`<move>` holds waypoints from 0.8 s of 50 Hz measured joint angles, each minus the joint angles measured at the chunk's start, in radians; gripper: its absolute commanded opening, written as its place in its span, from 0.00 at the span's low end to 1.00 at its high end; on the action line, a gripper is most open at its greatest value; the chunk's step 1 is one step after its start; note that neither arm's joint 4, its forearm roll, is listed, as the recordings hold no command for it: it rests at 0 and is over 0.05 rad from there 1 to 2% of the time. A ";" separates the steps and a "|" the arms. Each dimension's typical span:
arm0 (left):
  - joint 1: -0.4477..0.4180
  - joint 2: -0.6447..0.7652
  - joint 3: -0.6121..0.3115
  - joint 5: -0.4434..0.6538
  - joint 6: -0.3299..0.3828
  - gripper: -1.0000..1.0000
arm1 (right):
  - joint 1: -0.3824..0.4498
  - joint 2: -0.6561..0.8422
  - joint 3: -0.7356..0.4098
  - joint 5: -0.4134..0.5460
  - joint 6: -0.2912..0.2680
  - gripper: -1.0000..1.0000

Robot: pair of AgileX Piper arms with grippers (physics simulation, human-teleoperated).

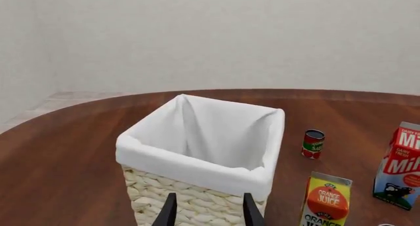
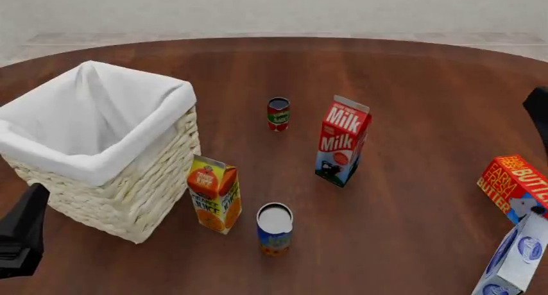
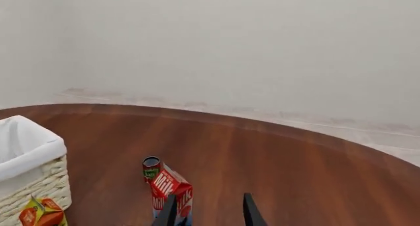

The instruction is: Pick up the alphabet soup and the tomato sauce, and put them in the basket.

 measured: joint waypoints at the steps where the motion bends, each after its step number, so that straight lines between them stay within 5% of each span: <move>1: 0.000 0.000 0.000 0.000 0.000 1.00 | 0.009 0.009 -0.008 0.002 -0.002 1.00; 40: 0.000 0.004 0.003 0.002 0.000 1.00 | 0.292 0.424 -0.364 0.076 -0.057 1.00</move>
